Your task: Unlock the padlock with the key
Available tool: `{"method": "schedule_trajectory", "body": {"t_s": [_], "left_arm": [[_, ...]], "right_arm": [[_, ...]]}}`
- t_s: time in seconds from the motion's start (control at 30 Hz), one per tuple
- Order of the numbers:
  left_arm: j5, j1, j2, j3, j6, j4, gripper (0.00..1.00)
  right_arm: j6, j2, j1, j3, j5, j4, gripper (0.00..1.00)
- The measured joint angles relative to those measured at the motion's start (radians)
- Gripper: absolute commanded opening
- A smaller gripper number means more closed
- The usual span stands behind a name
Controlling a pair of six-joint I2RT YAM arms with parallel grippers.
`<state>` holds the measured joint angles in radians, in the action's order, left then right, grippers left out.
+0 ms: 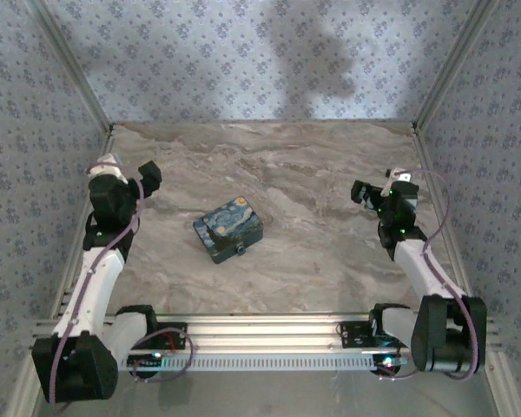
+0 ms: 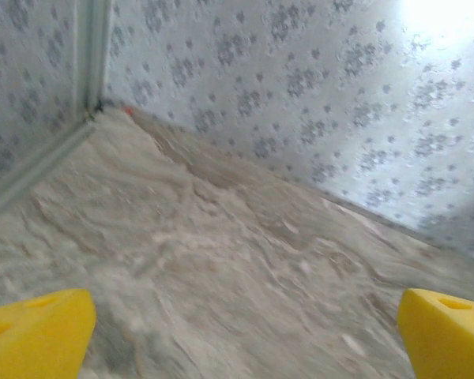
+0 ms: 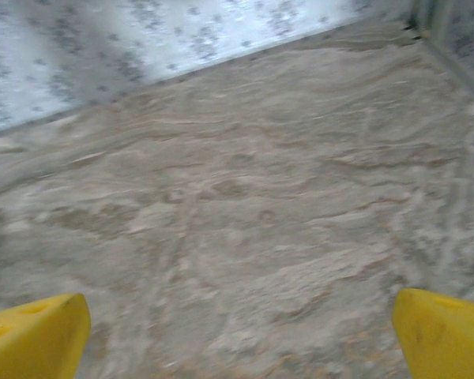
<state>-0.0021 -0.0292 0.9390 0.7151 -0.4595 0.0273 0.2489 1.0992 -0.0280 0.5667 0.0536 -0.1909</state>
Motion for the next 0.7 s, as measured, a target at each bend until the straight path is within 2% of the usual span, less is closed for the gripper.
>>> {"method": "schedule_trajectory", "body": {"t_s": [0.13, 0.33, 0.5, 0.7], "left_arm": [[0.068, 0.039, -0.046, 0.006, -0.119, -0.173, 0.98], [0.092, 0.182, -0.11, -0.002, -0.237, -0.381, 0.98], [0.092, 0.29, -0.105, -0.053, -0.326, -0.443, 0.98], [0.092, 0.385, -0.056, -0.149, -0.426, -0.443, 0.98]], "right_arm": [[0.046, -0.053, 0.079, 0.04, 0.111, 0.084, 1.0], [0.093, 0.002, 0.28, 0.108, 0.232, 0.135, 1.0], [0.105, 0.237, 0.455, 0.206, 0.296, 0.143, 1.0], [0.12, 0.501, 0.565, 0.34, 0.356, 0.133, 1.0]]}}
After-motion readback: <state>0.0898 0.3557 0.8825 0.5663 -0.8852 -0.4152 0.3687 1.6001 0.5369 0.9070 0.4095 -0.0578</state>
